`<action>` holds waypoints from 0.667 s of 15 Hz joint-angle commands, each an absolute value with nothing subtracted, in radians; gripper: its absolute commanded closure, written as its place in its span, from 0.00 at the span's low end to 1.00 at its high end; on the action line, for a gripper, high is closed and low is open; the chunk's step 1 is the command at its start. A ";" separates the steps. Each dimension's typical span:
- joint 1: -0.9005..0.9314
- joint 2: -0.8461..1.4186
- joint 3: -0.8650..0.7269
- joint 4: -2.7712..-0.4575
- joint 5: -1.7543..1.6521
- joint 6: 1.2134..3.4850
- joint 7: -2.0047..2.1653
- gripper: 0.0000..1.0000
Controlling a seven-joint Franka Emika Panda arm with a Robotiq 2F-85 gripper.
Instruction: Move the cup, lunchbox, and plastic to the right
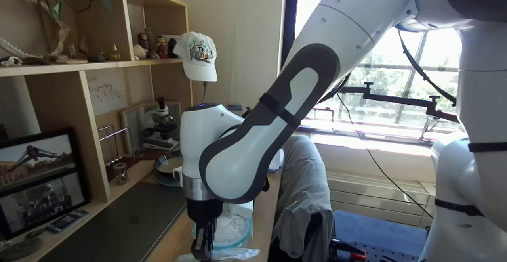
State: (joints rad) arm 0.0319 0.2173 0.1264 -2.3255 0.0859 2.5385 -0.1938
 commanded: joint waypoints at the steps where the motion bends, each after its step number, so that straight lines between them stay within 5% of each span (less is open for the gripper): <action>1: 0.062 0.164 0.099 -2.362 0.009 2.522 -0.113 0.43; 7: 0.061 0.154 0.112 -2.334 0.020 2.505 -0.155 0.01; 10: 0.063 0.124 0.116 -2.297 0.014 2.445 -0.205 0.00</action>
